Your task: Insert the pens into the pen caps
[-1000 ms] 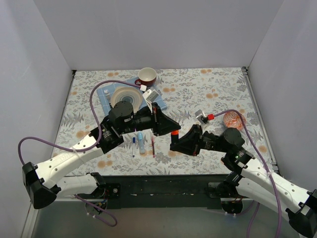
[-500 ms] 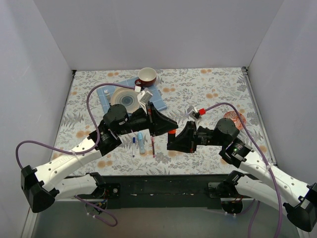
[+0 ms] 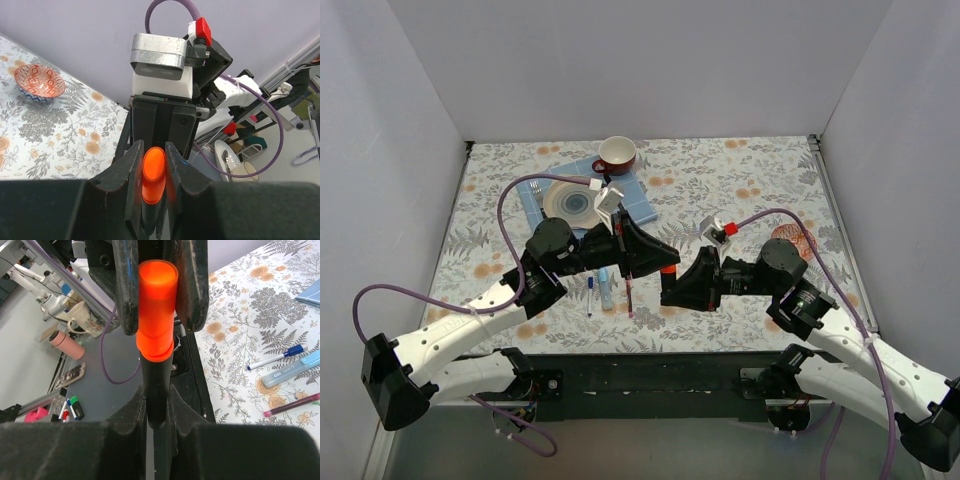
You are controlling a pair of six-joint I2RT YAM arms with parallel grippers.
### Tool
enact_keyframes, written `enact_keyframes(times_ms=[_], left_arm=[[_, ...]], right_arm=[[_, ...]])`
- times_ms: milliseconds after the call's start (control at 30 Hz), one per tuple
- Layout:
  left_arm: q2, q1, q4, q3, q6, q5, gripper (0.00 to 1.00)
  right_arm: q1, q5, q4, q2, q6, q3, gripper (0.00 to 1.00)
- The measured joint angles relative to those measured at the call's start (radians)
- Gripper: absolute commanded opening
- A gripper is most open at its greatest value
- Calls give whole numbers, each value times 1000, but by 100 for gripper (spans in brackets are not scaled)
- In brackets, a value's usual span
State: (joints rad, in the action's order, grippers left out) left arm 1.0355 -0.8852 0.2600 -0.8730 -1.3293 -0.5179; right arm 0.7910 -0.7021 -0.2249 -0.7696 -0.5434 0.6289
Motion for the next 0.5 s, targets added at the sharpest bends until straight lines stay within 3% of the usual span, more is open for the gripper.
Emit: enact_keyframes(times_ms=[500], left_arm=[[-2,2,67,12,-35,-7,0]], right_arm=[[-27,-30,200,-6,96,121,1]])
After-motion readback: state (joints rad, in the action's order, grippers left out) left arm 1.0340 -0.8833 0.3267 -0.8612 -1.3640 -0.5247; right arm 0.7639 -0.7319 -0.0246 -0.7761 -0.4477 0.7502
